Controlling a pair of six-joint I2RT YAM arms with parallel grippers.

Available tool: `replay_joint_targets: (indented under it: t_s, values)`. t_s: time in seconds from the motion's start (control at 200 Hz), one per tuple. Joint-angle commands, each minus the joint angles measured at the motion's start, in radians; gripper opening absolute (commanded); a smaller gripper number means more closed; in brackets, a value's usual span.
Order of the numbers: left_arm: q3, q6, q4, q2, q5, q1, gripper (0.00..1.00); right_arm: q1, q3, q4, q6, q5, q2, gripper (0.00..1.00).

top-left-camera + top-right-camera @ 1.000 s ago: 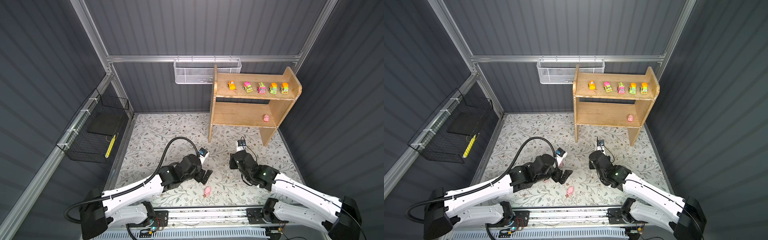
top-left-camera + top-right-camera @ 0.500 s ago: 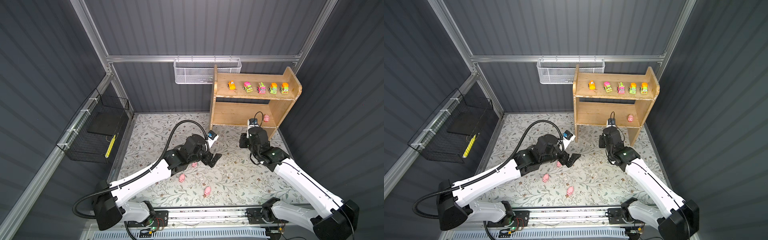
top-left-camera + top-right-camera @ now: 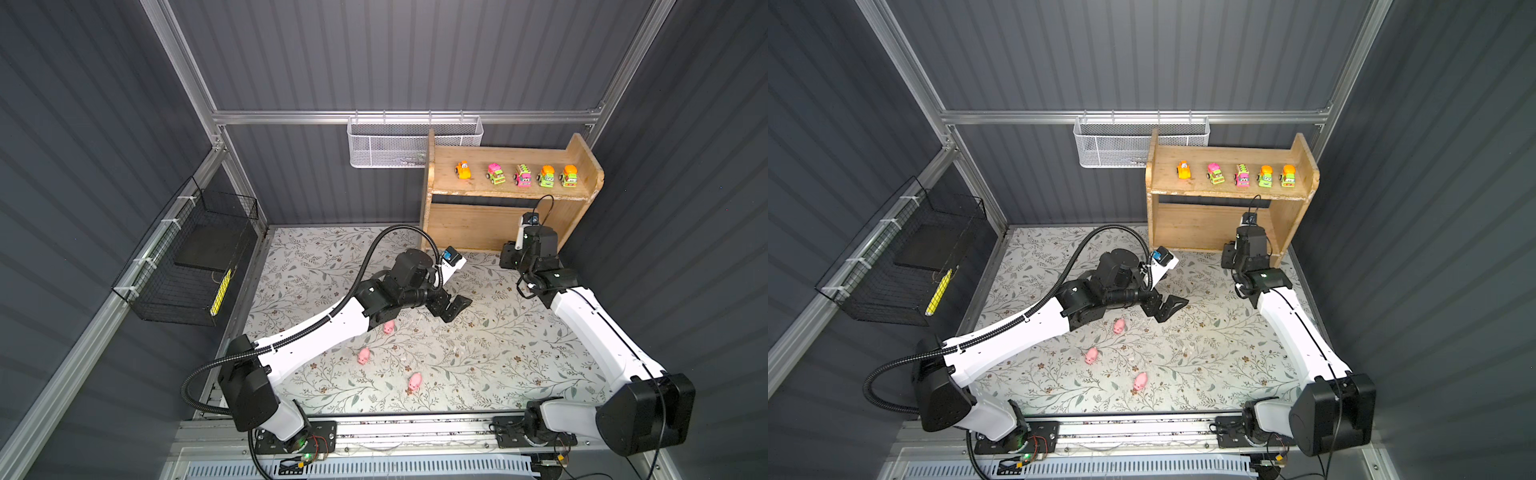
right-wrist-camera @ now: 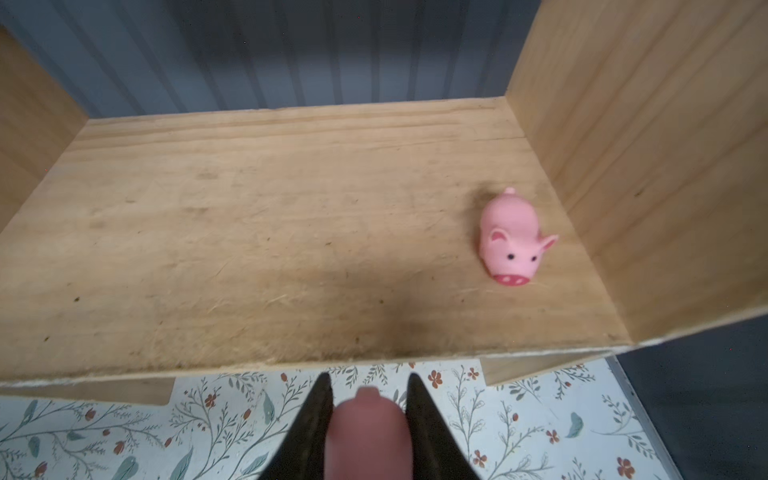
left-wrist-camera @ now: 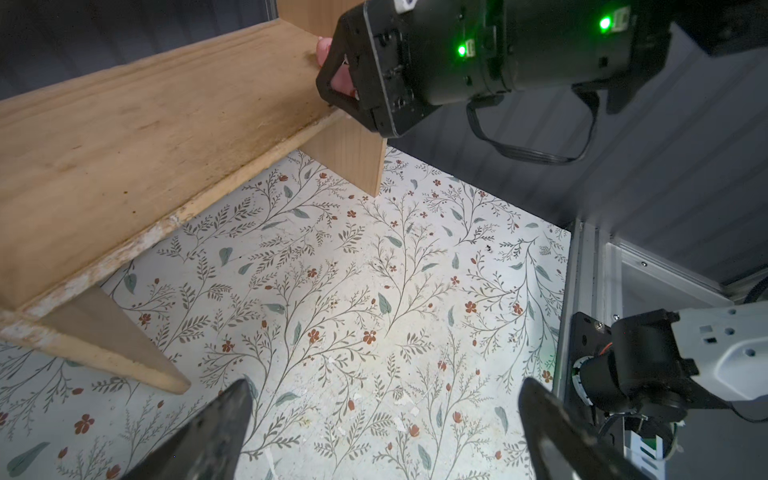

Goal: Place and organize the plastic toys onto the shelf
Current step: 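Lower the pig beside the first pig on the lower shelf and open the right gripper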

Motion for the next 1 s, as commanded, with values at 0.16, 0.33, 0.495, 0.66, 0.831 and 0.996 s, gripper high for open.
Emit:
replay_joint_targets:
  t_s: [0.16, 0.33, 0.495, 0.66, 0.831, 0.996]
  values:
    - [0.097, 0.023, 0.011, 0.035, 0.066, 0.003, 1.00, -0.097, 0.078, 0.050, -0.030, -0.109, 0.080, 0.30]
    - [0.135, 0.026, 0.003, 0.070, 0.084, 0.004, 1.00, -0.112, 0.113, 0.059, -0.038, -0.125, 0.128, 0.30]
    - [0.152, 0.045, -0.008, 0.089, 0.077, 0.003, 1.00, -0.118, 0.138, 0.070, -0.041, -0.137, 0.172, 0.30]
    - [0.164, 0.056, -0.016, 0.104, 0.072, 0.004, 1.00, -0.123, 0.162, 0.075, -0.048, -0.140, 0.215, 0.31]
    - [0.168, 0.069, -0.021, 0.112, 0.062, 0.004, 1.00, -0.130, 0.171, 0.079, -0.050, -0.142, 0.238, 0.31]
    - [0.173, 0.083, -0.031, 0.118, 0.059, 0.003, 1.00, -0.135, 0.181, 0.079, -0.051, -0.151, 0.254, 0.33]
